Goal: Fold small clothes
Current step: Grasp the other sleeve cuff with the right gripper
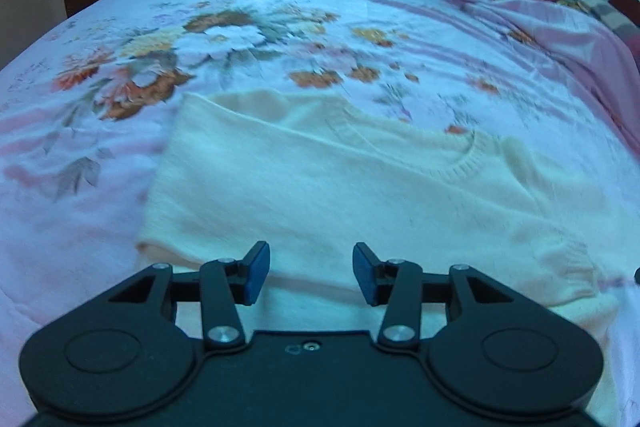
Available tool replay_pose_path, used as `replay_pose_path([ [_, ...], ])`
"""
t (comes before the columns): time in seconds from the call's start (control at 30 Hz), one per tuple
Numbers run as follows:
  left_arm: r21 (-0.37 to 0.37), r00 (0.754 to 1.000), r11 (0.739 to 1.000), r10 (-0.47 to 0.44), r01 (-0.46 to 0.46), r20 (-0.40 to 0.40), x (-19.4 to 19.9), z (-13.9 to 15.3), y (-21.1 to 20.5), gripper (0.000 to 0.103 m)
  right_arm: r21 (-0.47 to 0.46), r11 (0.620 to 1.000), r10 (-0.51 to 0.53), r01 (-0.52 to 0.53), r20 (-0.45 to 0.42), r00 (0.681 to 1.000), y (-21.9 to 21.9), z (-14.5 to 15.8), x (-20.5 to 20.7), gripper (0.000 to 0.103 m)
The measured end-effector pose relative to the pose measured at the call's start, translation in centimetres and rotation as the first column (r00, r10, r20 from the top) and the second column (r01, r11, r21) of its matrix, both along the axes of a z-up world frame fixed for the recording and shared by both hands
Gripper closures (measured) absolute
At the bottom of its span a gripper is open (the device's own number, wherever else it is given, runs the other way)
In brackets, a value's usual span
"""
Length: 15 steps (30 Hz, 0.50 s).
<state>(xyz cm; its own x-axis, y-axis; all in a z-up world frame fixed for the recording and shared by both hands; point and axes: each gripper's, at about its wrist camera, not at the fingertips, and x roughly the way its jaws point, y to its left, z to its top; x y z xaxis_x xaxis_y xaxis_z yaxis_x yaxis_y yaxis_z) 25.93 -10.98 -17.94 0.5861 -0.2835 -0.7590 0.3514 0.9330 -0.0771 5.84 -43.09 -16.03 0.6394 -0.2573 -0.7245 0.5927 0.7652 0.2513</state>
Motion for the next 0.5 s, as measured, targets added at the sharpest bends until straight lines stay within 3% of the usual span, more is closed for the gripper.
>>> replay_pose_path([
  [0.23, 0.016, 1.0, 1.0, -0.004, 0.004, 0.002, -0.4, -0.3, -1.2, 0.06, 0.001, 0.995, -0.103, 0.103, -0.035, 0.994, -4.8, -0.6, -2.5, 0.06],
  [0.5, 0.018, 0.999, 0.999, -0.049, 0.049, 0.001, -1.0, -0.4, -3.9, 0.06, 0.076, 0.957, -0.279, 0.282, -0.047, 0.959, -12.3, -2.0, -6.1, 0.06],
])
